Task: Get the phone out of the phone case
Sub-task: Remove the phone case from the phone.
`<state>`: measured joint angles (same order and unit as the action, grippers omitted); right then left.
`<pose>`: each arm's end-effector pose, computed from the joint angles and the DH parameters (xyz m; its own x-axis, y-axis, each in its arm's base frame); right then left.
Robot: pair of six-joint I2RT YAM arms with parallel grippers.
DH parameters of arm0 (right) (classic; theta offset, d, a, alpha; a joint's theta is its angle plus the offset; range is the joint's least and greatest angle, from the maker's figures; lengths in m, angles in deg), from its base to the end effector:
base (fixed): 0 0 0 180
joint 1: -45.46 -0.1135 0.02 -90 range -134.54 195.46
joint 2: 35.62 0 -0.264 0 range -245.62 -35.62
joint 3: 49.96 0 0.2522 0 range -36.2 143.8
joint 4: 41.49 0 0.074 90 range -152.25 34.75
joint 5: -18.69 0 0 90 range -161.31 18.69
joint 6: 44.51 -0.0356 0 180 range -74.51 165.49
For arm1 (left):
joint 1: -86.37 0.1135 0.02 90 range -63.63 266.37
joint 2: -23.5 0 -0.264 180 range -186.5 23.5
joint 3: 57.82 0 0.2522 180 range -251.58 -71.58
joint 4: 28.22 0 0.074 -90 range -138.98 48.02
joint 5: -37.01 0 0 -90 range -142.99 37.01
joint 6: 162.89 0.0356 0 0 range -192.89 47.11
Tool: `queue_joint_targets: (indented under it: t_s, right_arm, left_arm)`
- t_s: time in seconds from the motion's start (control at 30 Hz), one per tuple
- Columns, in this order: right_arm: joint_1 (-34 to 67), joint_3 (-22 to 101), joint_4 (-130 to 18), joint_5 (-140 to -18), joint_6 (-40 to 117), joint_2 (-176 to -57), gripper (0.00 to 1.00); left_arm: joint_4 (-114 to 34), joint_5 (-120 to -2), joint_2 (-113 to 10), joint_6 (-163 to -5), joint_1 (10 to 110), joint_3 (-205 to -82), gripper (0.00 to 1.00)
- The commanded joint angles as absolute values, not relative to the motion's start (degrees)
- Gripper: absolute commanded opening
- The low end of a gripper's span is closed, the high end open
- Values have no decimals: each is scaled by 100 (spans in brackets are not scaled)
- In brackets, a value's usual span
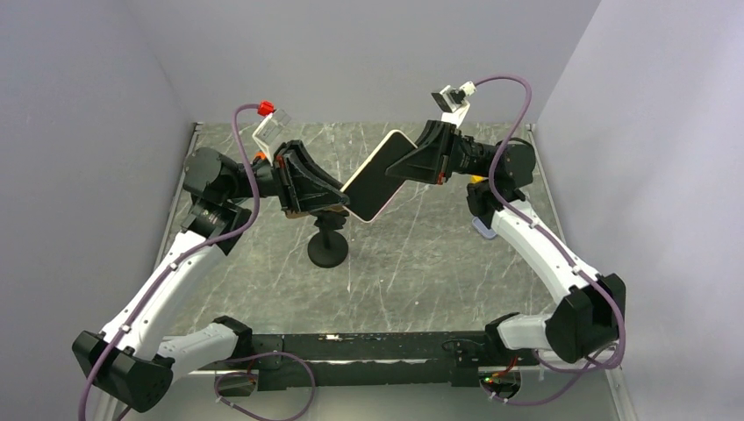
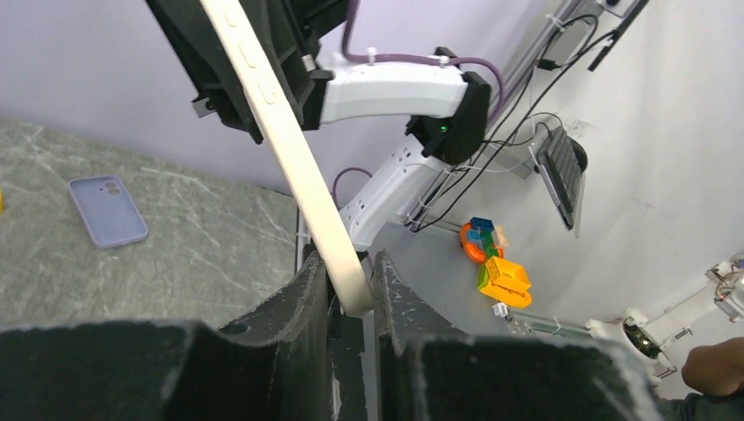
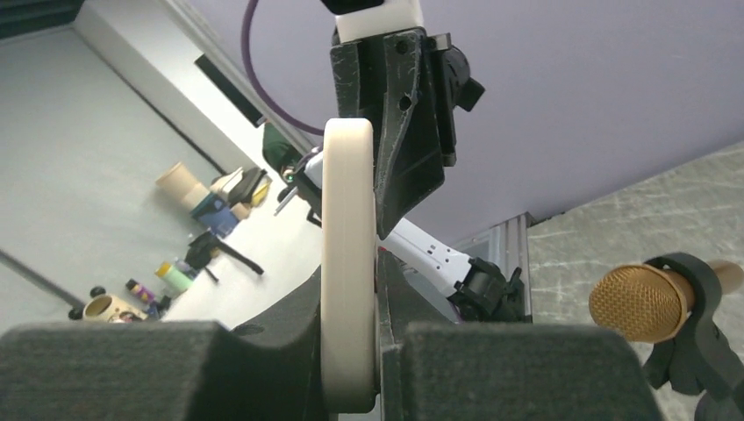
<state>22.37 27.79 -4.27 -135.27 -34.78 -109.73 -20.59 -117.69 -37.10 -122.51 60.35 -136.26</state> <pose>0.2332 0.1342 0.4421 -0.6841 0.1787 -0.7072 -0.7279 -0.2297 0.6461 0.1755 -0.1215 0.4591 -0.4512 -0.1420 -0.8811 0.8910 -0.1269 -0.4358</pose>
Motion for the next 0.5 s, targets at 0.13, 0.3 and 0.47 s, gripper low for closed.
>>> queue_joint_targets:
  t_s: [0.13,0.3,0.47]
  right_arm:
    - [1779,2830,1487,-13030,-5001,-12004,0]
    - [1386,3244,2051,-13010,-5365,-12485,0]
    - [1134,3635,3063,-12923,-6289,-12935,0]
  left_arm:
    - [1605,-12502,-4060,-13501,5676,-13778,0]
    - [2828,-12654,-4706,-14207,5682,-13947,0]
    - [3680,-12704,-5334,-14920,5731,-14262,0]
